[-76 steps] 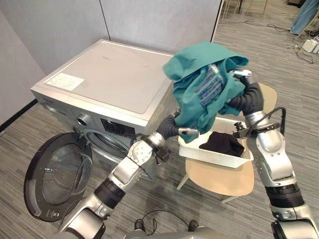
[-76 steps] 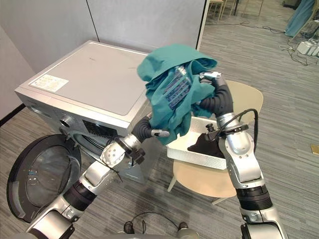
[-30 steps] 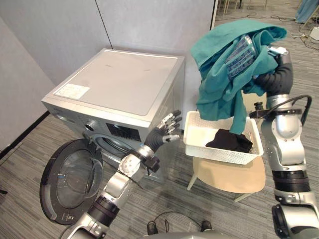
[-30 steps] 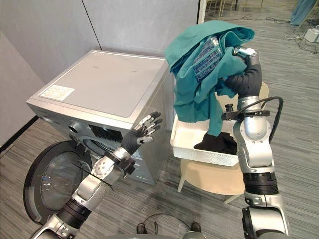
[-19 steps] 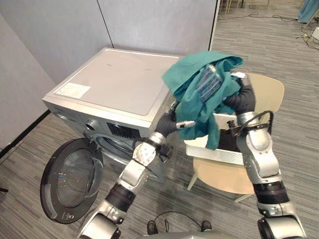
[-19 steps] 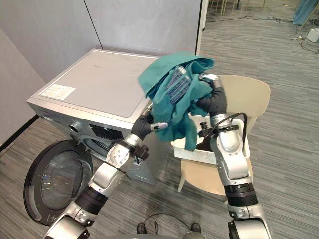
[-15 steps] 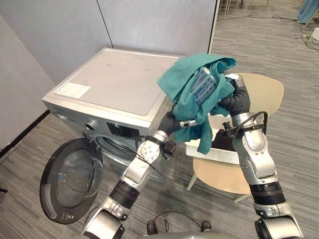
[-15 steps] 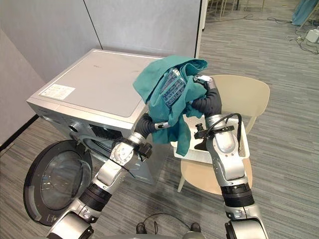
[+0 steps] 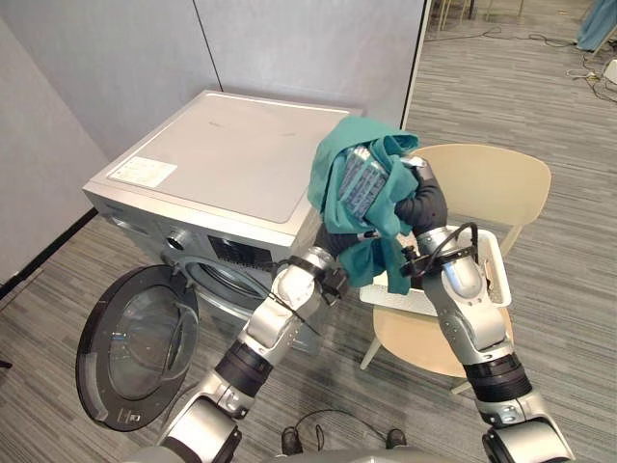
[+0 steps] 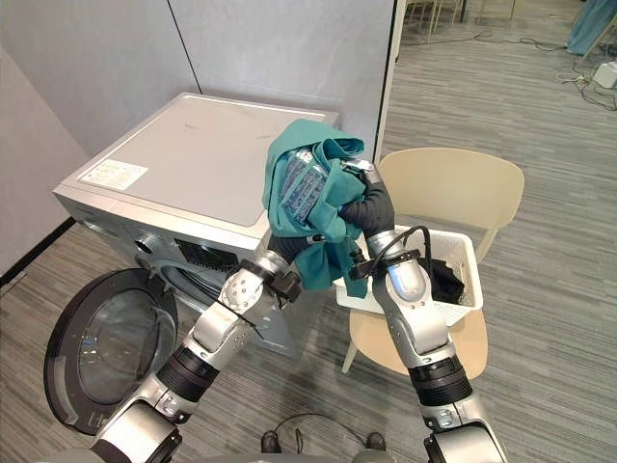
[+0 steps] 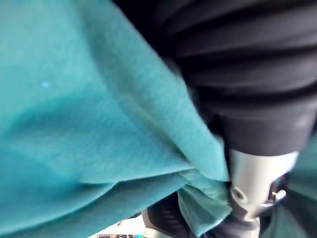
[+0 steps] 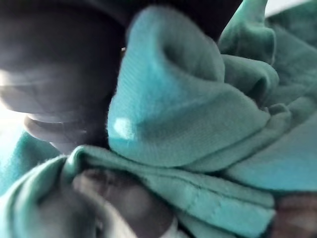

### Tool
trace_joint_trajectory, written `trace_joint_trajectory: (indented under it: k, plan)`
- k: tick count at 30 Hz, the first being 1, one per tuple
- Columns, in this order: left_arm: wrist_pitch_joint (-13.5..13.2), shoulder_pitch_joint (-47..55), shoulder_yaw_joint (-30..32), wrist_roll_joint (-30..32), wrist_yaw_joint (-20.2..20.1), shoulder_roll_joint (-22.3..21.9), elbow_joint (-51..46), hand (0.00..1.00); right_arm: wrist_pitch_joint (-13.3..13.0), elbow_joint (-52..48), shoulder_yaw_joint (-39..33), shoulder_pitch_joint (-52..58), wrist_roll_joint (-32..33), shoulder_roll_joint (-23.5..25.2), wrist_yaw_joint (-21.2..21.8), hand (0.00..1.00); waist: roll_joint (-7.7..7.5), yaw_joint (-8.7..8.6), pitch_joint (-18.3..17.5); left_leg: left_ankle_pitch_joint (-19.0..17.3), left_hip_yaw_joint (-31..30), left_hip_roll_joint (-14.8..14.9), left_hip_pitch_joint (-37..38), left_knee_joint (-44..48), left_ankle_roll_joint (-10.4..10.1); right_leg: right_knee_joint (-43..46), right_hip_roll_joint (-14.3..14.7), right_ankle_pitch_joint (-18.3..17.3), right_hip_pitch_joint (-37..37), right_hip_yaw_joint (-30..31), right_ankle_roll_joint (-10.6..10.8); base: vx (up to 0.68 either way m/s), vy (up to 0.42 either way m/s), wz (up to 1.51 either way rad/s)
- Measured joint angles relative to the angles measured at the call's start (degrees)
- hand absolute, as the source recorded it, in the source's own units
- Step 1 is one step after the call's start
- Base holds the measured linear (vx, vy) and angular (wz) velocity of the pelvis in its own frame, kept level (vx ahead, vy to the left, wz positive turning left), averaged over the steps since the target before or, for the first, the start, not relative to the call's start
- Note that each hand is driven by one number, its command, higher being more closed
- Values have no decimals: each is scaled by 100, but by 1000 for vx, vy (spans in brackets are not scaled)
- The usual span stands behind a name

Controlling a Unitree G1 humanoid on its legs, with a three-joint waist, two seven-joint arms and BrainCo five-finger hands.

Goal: Pick up the laundry basket with both hands and put the clothes into the washing machine.

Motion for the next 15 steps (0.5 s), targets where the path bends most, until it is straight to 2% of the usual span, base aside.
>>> trace_joint_trajectory:
  k: [6, 7, 15]
  plan:
    - [-43, 0, 126, -3, 260, 129, -7, 100, -50, 24, 242, 30, 93, 2, 8, 100, -35, -3, 3, 12, 0, 3, 0, 15, -1, 0, 2, 2, 0, 1, -3, 0, 0, 0]
    - [-43, 1, 134, -3, 263, 135, -8, 100, -54, 30, 241, 63, 152, 2, 8, 0, -49, 4, 3, 12, 1, 2, 0, 16, -1, 0, 1, 3, 0, 1, -5, 0, 0, 0]
    - [-58, 2, 197, 14, 264, 144, -60, 100, -185, 55, 185, 312, 168, -9, -8, 0, -167, -4, -14, 12, 26, 6, 10, 19, -1, -6, 4, 8, -3, 23, -12, 0, 0, 0]
